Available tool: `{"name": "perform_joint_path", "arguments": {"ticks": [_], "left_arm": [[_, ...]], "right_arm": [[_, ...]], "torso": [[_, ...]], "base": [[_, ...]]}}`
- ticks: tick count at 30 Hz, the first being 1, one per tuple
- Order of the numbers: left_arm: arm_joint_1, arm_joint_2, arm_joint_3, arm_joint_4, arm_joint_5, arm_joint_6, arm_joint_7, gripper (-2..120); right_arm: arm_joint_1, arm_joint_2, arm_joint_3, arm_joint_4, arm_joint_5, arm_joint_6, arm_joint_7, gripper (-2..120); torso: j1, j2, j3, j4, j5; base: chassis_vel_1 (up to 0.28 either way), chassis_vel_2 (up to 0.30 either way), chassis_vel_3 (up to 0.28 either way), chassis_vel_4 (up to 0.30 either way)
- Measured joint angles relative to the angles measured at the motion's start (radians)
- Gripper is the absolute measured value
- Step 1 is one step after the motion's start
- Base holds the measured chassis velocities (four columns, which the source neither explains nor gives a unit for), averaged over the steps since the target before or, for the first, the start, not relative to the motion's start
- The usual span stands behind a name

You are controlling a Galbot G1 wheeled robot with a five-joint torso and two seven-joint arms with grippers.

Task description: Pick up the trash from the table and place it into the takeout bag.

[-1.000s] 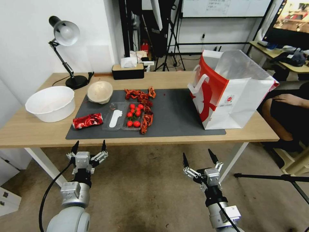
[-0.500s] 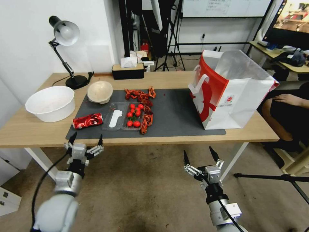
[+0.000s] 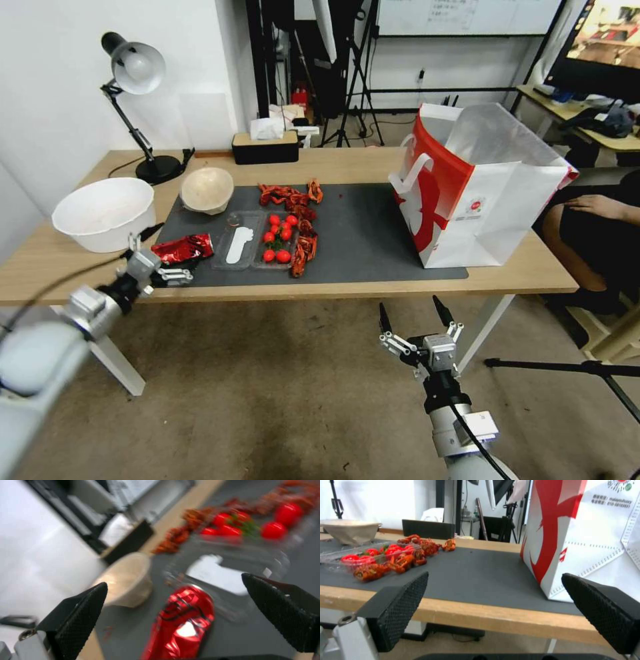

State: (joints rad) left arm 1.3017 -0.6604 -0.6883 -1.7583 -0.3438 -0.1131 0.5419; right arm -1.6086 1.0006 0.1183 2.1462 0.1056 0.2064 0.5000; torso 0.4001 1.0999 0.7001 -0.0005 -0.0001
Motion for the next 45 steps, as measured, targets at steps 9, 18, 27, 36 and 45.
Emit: {"name": "perform_joint_path", "arguments": {"ticks": [9, 18, 27, 36, 45], "left_arm": [[-0.034, 0.096, 0.030, 0.135, -0.018, -0.013, 0.130, 100], [-0.055, 0.123, 0.045, 0.201, -0.017, -0.009, 0.142, 100], [-0.092, 0.122, 0.083, 0.244, -0.034, -0.007, 0.142, 100], [-0.147, 0.114, 0.147, 0.267, -0.063, -0.009, 0.140, 100], [-0.249, 0.102, 0.254, 0.324, -0.086, -0.019, 0.138, 99]], "right_arm": [[0.068, -0.020, -0.039, -0.010, 0.020, -0.018, 0.002, 100], [0.117, -0.029, -0.066, -0.025, 0.034, -0.026, -0.002, 100], [0.141, -0.034, -0.077, -0.031, 0.042, -0.034, -0.005, 100], [0.140, -0.029, -0.075, -0.031, 0.042, -0.042, -0.006, 100], [0.137, -0.028, -0.069, -0.025, 0.041, -0.048, -0.006, 100]], "torso": [[0.000, 0.000, 0.000, 0.0006, 0.0000], [0.000, 0.000, 0.000, 0.0005, 0.0000], [0.000, 0.000, 0.000, 0.0004, 0.0002], [0.000, 0.000, 0.000, 0.0004, 0.0000], [0.000, 0.000, 0.000, 0.0004, 0.0001]], "base": [[0.000, 0.000, 0.000, 0.000], [0.000, 0.000, 0.000, 0.000], [0.000, 0.000, 0.000, 0.000], [0.000, 0.000, 0.000, 0.000], [0.000, 0.000, 0.000, 0.000]]}}
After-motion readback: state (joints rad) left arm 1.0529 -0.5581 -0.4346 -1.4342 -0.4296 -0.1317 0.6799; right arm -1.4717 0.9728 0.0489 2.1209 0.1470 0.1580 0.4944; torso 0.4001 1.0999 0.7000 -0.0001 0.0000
